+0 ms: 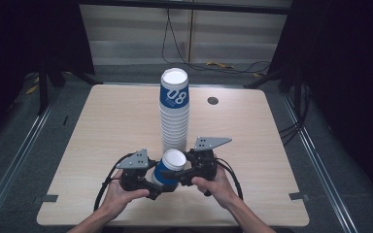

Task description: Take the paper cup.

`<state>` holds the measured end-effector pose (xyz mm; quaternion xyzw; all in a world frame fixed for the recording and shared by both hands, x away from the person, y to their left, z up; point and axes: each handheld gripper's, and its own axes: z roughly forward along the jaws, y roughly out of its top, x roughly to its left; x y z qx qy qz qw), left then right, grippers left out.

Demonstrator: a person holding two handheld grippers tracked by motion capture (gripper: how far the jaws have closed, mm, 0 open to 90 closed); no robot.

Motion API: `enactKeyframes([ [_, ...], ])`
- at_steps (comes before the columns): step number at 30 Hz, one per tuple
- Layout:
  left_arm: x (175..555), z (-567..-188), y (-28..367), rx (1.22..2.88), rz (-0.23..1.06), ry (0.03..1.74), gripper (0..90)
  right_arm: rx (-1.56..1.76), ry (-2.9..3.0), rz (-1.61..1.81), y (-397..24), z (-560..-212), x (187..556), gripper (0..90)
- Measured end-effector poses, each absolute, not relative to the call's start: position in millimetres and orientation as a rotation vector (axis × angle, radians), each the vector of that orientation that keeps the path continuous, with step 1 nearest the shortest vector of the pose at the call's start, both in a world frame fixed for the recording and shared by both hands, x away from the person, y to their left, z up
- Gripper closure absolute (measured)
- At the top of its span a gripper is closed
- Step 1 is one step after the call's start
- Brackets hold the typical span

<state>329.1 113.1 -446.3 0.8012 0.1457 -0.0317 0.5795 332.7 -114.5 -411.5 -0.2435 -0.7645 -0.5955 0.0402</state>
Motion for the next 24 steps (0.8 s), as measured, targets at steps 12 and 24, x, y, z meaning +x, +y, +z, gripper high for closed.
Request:
enactKeyframes([
  [12,328.5,-445.0,113.4,1.904,-0.076,0.338,20.7,-0.793,-2.345,-1.793,-121.4,-405.9,334.2,13.9],
  [24,336.4,-448.3,120.3,1.919,-0.08,0.361,20.8,-0.788,-2.36,-1.75,-131.2,-404.8,336.9,13.8],
])
